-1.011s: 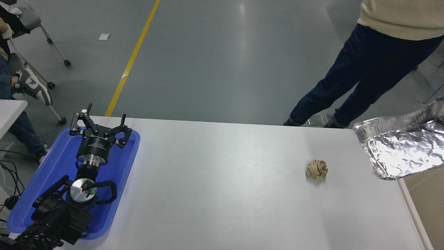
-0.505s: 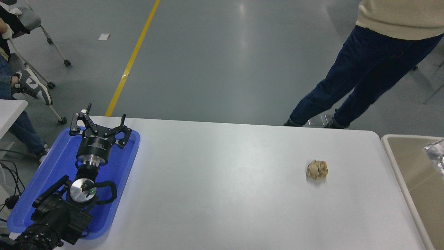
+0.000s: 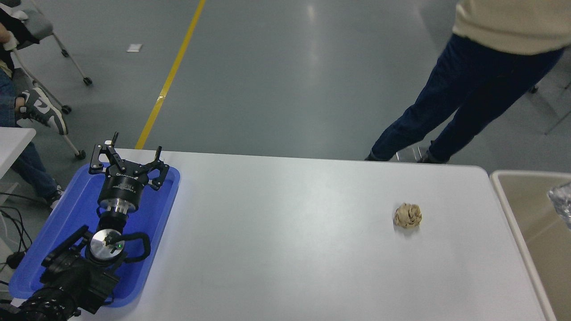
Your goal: Pick up foil plate and place in dustbin
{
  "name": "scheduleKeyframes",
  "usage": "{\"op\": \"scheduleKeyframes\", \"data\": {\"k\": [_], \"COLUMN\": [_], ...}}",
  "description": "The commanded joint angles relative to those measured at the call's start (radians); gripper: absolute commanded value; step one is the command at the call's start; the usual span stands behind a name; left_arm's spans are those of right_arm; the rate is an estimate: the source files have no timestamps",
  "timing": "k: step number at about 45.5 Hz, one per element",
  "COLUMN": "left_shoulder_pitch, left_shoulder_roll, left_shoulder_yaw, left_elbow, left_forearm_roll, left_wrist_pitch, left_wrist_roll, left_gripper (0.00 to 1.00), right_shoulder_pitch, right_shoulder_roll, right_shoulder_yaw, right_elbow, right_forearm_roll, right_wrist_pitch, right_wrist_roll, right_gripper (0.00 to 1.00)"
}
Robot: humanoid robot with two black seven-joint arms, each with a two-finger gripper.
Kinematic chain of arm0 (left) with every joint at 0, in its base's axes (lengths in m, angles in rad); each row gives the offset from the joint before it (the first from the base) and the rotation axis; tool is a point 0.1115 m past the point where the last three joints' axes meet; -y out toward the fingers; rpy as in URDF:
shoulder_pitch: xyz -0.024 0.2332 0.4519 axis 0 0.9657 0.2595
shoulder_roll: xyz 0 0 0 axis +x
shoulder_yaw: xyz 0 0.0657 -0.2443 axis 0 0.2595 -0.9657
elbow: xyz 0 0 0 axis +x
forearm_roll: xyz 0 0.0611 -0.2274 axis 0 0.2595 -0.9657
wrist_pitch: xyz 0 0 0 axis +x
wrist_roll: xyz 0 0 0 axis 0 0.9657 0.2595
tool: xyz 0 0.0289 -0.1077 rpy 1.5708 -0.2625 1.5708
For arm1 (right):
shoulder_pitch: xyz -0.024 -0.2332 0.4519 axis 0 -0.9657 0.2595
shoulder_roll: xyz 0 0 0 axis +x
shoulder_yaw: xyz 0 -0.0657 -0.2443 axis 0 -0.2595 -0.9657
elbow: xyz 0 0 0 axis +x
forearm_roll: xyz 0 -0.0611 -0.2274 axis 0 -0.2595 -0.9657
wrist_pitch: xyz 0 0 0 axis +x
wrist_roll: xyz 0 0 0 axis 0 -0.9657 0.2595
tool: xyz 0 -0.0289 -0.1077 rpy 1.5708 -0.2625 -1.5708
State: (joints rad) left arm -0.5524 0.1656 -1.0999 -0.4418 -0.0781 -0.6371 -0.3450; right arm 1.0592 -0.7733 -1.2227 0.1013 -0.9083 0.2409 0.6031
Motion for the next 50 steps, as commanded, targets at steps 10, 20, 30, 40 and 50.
{"op": "scheduleKeyframes", "data": {"k": [10, 20, 30, 40, 50], "left_shoulder_pitch": [0.0, 0.002, 0.0, 0.0, 0.0], "left_shoulder_roll": [0.0, 0.0, 0.0, 0.0, 0.0], "left_shoulder_yaw": [-0.001, -0.001, -0.001, -0.001, -0.001], "left_elbow": [0.0, 0.0, 0.0, 0.0, 0.0], "left_forearm_roll": [0.0, 0.0, 0.0, 0.0, 0.0], "left_wrist_pitch": [0.001, 0.002, 0.002, 0.002, 0.002], "left_wrist_roll": [-0.002, -0.002, -0.002, -0.002, -0.002], "left_gripper": [1.0, 1.0, 1.0, 1.0, 1.0], "right_shoulder_pitch": [-0.294, -0.337, -0.355, -0.363, -0.364], "right_shoulder_roll": [0.111, 0.15, 0.157, 0.157, 0.152], "right_shoulder_yaw": [0.057, 0.175, 0.233, 0.221, 0.212], "right_elbow": [-0.103, -0.1, -0.097, -0.098, -0.095], "right_forearm_roll": [0.285, 0.341, 0.342, 0.335, 0.319], "right_wrist_pitch": [-0.117, -0.118, -0.123, -0.14, -0.135], "right_wrist_roll": [-0.206, -0.307, -0.365, -0.367, -0.365], "right_gripper": [0.0, 0.0, 0.0, 0.0, 1.0]}}
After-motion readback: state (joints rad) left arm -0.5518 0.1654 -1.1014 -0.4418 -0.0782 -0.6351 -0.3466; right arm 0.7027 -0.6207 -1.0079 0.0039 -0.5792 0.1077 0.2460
